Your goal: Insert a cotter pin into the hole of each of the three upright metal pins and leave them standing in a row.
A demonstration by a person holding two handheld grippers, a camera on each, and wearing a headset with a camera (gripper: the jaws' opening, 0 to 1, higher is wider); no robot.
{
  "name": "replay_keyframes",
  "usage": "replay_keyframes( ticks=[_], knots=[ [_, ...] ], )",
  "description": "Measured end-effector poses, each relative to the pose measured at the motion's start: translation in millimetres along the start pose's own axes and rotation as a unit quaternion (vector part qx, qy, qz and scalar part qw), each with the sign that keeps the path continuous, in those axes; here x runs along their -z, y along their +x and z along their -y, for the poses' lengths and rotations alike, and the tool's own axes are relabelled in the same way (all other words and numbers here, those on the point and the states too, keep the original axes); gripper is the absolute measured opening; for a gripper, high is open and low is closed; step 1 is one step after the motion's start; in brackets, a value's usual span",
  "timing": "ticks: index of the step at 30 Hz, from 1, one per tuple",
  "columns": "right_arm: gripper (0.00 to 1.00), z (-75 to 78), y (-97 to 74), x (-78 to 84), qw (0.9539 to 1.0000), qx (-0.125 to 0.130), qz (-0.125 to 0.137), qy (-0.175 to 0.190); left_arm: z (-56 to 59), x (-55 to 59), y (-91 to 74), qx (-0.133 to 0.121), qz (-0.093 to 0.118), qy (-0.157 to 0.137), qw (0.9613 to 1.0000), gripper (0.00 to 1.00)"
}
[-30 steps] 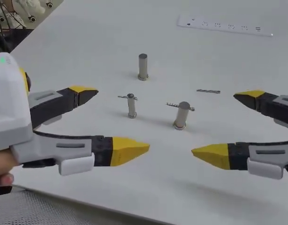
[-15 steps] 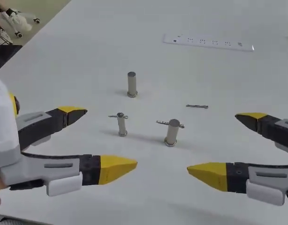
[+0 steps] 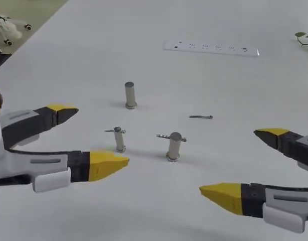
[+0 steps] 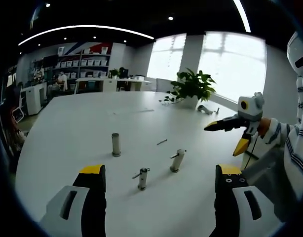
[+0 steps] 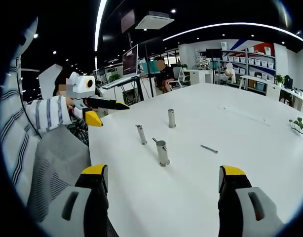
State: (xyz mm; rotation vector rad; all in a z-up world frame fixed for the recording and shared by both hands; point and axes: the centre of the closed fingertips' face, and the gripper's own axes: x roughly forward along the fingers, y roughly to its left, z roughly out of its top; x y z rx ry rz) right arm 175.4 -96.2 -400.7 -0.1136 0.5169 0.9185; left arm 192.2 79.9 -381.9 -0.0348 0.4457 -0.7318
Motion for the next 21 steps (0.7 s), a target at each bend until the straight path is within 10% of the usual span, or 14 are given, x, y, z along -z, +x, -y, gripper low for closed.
replay_keyframes(
  ticks=[9, 21],
  knots=[
    [0.91, 3.1, -4.9, 2.9, 0.9999, 0.011, -0.009, -0.002, -21.3, -25.9, 15.8, -0.008, 0.004, 0.027, 0.9996, 0.9],
    [0.9, 8.7, -11.3, 8.2, 0.9997, 0.022, -0.01, 0.008, -36.3, -31.8, 42.7, -0.014, -0.021, 0.037, 0.999, 0.83]
  ],
)
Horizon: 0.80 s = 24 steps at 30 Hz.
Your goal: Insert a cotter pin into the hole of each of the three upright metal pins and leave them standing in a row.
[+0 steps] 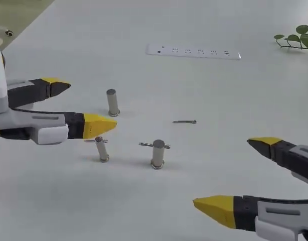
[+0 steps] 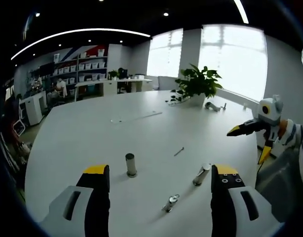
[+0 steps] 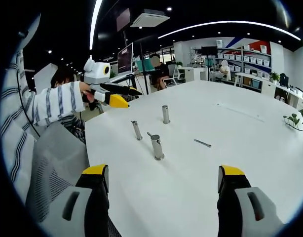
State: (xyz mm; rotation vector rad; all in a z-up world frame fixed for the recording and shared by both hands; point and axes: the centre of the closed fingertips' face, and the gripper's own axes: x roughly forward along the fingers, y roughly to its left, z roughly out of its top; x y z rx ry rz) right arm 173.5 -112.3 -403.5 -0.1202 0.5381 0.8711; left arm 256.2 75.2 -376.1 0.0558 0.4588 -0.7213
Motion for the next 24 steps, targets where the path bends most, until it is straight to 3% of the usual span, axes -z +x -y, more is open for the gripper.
replay_keyframes(
  ticks=[10, 13, 18, 21, 24],
  knots=[
    [0.9, 1.5, -0.4, 3.1, 0.9999, 0.002, -0.001, 0.012, -19.0, 6.2, 25.1, 0.002, -0.022, -0.011, 0.9997, 0.77],
    [0.89, 2.0, -0.3, 1.7, 0.9999, 0.003, 0.0, 0.012, -23.0, 9.4, 34.3, 0.013, -0.025, -0.032, 0.9991, 0.75],
    [0.89, 2.6, 0.0, 3.2, 0.9999, 0.003, -0.007, 0.011, -39.3, 19.9, 49.2, 0.01, -0.048, -0.012, 0.9987, 0.69],
    [0.89, 3.5, -1.1, 4.0, 0.9999, 0.005, -0.009, 0.012, -40.0, 21.2, 54.0, 0.022, -0.046, -0.028, 0.9983, 0.66],
    [0.89, 5.7, -3.2, 3.9, 0.9998, 0.011, -0.01, 0.012, -43.1, 26.9, 59.8, 0.022, -0.056, -0.015, 0.9981, 0.64]
  ],
)
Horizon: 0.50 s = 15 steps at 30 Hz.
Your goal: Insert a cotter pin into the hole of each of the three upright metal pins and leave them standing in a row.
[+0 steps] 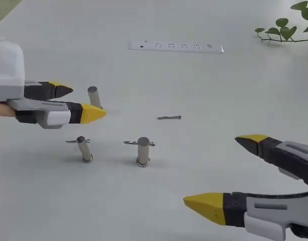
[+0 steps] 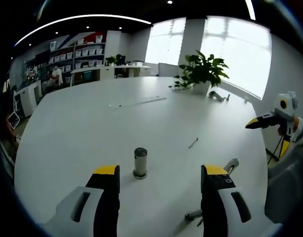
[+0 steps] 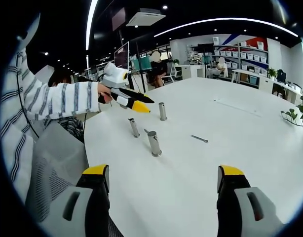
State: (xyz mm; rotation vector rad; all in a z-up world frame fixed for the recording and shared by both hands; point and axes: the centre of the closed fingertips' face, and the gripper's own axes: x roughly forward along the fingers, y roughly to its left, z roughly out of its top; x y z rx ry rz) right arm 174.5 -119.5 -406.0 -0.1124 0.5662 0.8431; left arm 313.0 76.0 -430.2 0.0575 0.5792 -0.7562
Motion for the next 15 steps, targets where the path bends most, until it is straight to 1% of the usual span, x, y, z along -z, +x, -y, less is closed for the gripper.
replay_keyframes(
  ticks=[2, 5, 6, 7, 11, 12, 13, 15],
  knots=[
    [0.89, 1.9, -2.8, -0.8, 1.0, 0.005, 0.001, 0.0, -2.7, 4.3, 4.8, 0.001, -0.007, 0.003, 1.0, 0.63],
    [0.89, 4.2, -7.2, -1.3, 0.9999, 0.011, 0.002, 0.002, -6.9, 9.0, 12.4, -0.002, -0.015, 0.0, 0.9999, 0.59],
    [0.89, 5.7, -8.8, -0.9, 0.9999, 0.014, 0.002, 0.002, -8.6, 12.8, 15.6, -0.005, -0.025, 0.007, 0.9996, 0.57],
    [0.89, 6.9, -10.0, -0.5, 0.9999, 0.017, 0.001, 0.003, -10.3, 15.0, 18.0, -0.007, -0.03, 0.011, 0.9994, 0.56],
    [0.89, 10.4, -13.8, -0.1, 0.9997, 0.023, 0.001, 0.004, -14.8, 19.3, 27.3, -0.01, -0.039, 0.02, 0.999, 0.52],
    [0.89, 11.0, -14.3, 0.1, 0.9997, 0.024, 0.0, 0.004, -17.8, 21.6, 29.5, -0.015, -0.047, 0.035, 0.9982, 0.52],
    [0.89, 11.1, -14.6, 0.2, 0.9997, 0.023, 0.0, 0.004, -19.8, 23.5, 31.0, -0.018, -0.052, 0.042, 0.9976, 0.52],
    [0.89, 11.0, -14.5, 0.3, 0.9997, 0.023, -0.002, 0.005, -22.7, 26.5, 35.5, -0.02, -0.058, 0.039, 0.9974, 0.48]
  ],
)
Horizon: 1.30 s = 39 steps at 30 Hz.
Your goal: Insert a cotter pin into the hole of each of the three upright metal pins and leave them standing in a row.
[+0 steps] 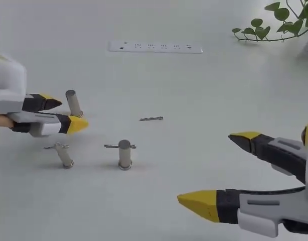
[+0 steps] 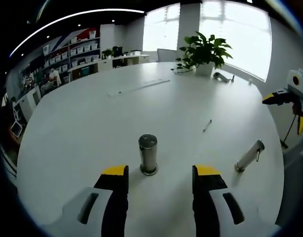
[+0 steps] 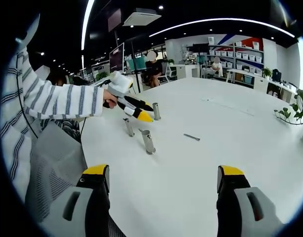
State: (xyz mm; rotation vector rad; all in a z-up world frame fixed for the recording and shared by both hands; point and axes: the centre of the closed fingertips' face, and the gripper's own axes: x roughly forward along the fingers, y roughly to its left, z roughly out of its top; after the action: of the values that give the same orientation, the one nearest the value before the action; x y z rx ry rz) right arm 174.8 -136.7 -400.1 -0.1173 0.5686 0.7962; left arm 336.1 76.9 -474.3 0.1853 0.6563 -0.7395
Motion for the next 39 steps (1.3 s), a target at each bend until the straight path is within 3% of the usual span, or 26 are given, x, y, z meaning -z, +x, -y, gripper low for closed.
replay_keyframes(
  ticks=[3, 6, 10, 14, 17, 19, 22, 29, 39],
  knots=[
    [0.89, 1.8, 0.6, -0.5, 1.0, 0.003, -0.001, 0.002, -4.5, -0.4, 5.0, -0.007, 0.002, -0.009, 0.9999, 0.43],
    [0.88, 2.0, 0.3, -2.4, 1.0, 0.003, 0.002, 0.003, -3.9, -3.5, 8.3, -0.007, 0.014, -0.04, 0.9991, 0.42],
    [0.86, 3.3, 0.8, -1.1, 0.9999, 0.008, -0.002, -0.006, -3.9, -3.3, 12.7, -0.01, 0.013, -0.039, 0.9991, 0.36],
    [0.87, -0.8, 2.6, 2.8, 0.9999, -0.001, -0.011, -0.008, -11.1, -0.6, 15.8, -0.023, 0.011, -0.043, 0.9988, 0.36],
    [0.87, -2.5, 3.9, 3.9, 0.9999, -0.006, -0.013, -0.007, -12.4, 1.2, 16.1, -0.019, 0.011, -0.037, 0.9991, 0.34],
    [0.87, -3.5, 5.0, 5.2, 0.9998, -0.009, -0.016, -0.007, -14.1, 0.3, 15.6, -0.02, 0.014, -0.033, 0.9992, 0.32],
    [0.86, -6.5, 6.7, 5.8, 0.9997, -0.015, -0.019, -0.008, -16.7, -4.9, 15.9, -0.017, 0.029, -0.05, 0.9982, 0.31],
    [0.85, -12.2, 9.4, 7.2, 0.9994, -0.025, -0.023, -0.012, -16.7, -13.2, 16.9, -0.023, 0.043, -0.034, 0.9982, 0.16],
    [0.84, -10.1, 9.6, 10.3, 0.9994, -0.022, -0.026, -0.009, -13.3, -7.7, 18.6, -0.022, 0.028, 0.006, 0.9994, 0.1]
  ],
)
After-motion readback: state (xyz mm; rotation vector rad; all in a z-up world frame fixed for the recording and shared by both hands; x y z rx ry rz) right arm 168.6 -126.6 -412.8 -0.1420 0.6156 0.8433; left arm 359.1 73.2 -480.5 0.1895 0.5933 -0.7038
